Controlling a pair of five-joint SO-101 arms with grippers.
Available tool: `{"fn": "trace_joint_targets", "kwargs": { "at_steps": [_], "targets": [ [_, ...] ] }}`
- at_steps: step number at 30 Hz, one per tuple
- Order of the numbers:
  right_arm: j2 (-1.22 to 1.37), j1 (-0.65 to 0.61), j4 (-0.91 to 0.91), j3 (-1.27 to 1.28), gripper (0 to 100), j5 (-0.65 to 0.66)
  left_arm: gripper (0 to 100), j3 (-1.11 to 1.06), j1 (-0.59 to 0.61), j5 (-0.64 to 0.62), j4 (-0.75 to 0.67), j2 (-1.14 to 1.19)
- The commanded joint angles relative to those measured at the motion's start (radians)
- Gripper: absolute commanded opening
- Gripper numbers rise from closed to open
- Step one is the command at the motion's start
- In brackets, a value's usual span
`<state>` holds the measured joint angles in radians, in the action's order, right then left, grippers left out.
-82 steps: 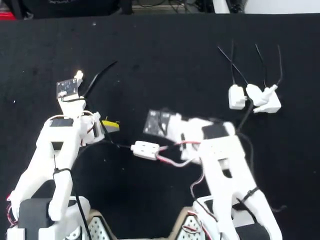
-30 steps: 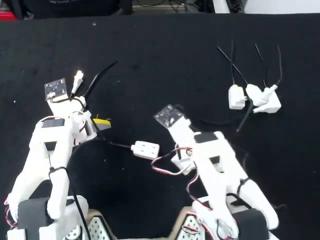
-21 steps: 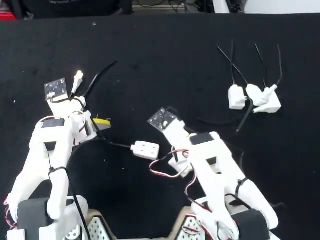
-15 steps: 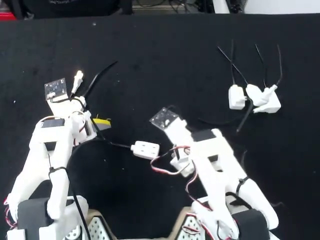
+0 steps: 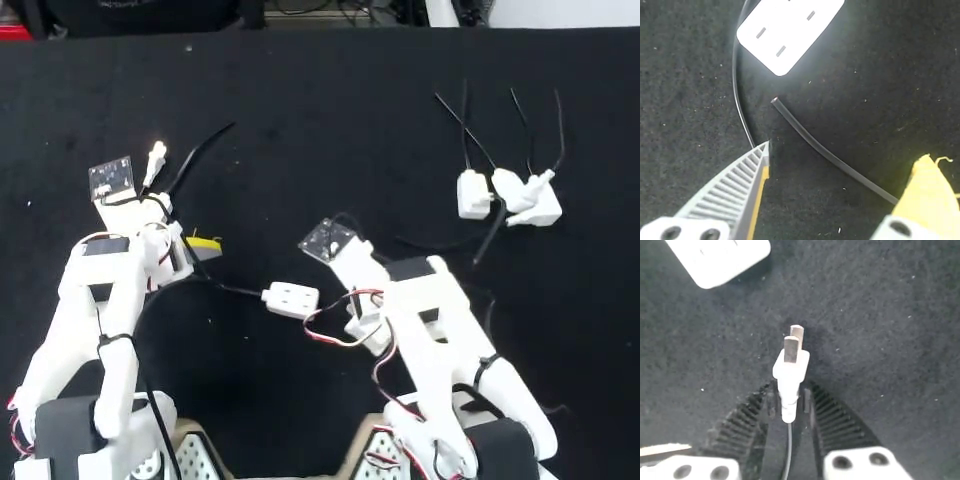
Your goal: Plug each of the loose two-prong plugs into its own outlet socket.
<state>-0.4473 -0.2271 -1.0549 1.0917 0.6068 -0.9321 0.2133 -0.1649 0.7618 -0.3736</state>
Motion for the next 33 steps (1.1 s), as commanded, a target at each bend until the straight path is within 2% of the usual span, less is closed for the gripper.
{"fn": "trace_joint_targets", "kwargs": {
  "at_steps": [1,7,12,18,21,24,28,33],
  "targets": [
    [-0.036,0.023,-0.003,-0.002,3.1,0.011,42,0.018,0.008,-0.005,-0.005,-0.034],
    [-0.045,0.023,-0.008,-0.01,1.0,0.008,42,0.016,0.008,-0.005,-0.005,-0.034],
    [-0.153,0.017,0.0,0.028,1.4,-0.017,42,0.015,0.007,-0.005,-0.005,-0.034],
    [-0.159,0.017,0.129,0.15,11.7,-0.026,42,0.013,0.007,-0.006,-0.005,-0.034],
    [-0.163,0.021,0.141,0.157,8.5,-0.026,42,0.01,0.008,-0.006,-0.005,-0.034],
    [-0.165,0.021,0.14,0.156,0.8,-0.026,42,0.01,0.007,-0.006,-0.005,-0.034],
    [-0.214,0.021,0.018,0.074,1.0,-0.026,42,0.008,-0.002,-0.005,-0.002,-0.034],
    [-0.441,-0.017,-0.161,-0.067,1.0,-0.072,42,0.025,-0.022,-0.005,0.097,-0.104]
  ]
}}
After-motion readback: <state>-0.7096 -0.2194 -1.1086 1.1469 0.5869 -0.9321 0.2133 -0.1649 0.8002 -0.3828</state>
